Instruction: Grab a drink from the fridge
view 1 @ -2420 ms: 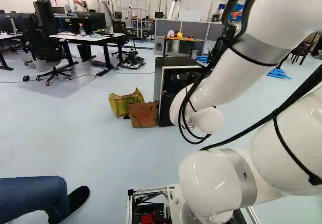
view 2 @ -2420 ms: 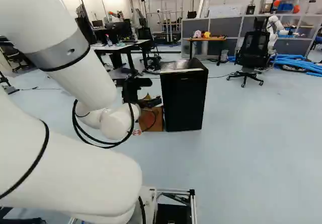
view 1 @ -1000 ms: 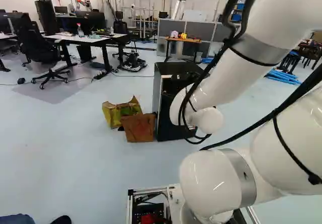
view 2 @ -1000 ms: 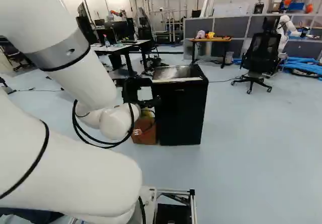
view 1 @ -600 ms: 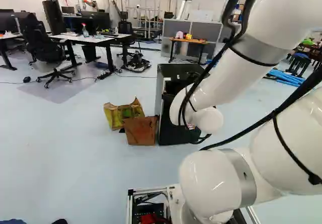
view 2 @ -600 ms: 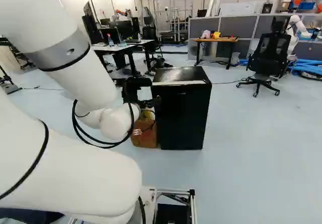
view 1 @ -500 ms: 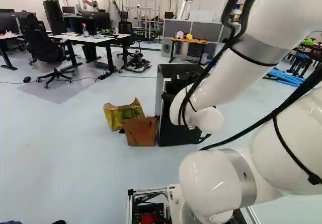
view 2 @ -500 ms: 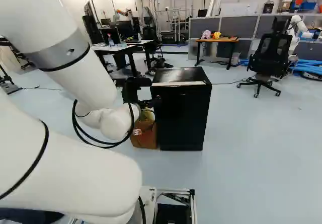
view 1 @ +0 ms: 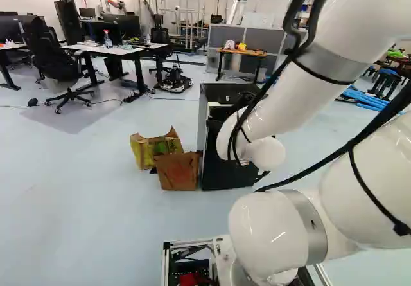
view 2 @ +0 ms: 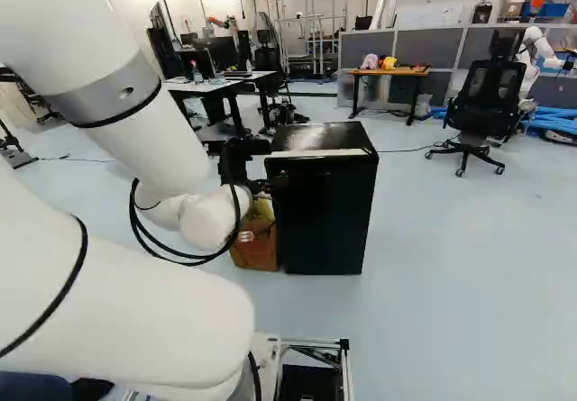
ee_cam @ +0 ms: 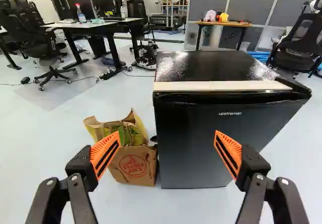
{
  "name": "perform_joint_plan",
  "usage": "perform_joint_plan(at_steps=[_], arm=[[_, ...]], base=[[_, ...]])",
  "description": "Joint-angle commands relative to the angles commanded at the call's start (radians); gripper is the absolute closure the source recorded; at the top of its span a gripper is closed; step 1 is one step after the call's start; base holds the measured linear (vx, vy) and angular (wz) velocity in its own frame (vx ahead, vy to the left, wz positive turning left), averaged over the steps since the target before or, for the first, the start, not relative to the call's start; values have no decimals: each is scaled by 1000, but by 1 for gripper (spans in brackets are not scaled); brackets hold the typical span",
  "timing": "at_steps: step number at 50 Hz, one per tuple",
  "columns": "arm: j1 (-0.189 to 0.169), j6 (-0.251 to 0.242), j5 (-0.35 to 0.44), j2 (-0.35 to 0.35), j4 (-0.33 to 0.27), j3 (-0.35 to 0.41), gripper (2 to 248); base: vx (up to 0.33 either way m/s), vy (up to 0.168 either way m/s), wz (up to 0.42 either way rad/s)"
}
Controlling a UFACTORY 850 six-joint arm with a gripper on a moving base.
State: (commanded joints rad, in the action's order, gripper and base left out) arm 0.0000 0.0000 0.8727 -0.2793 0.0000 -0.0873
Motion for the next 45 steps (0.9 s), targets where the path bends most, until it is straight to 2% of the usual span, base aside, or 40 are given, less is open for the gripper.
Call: perform_joint_plan(at_steps=[9, 21, 45], arm=[[6, 0, 0, 3, 0, -2, 3], [32, 0, 0, 33, 13, -28, 3], [109, 0, 0, 136, 174, -121, 3]], base=[[0, 0, 0], [0, 0, 0], [0, 0, 0]])
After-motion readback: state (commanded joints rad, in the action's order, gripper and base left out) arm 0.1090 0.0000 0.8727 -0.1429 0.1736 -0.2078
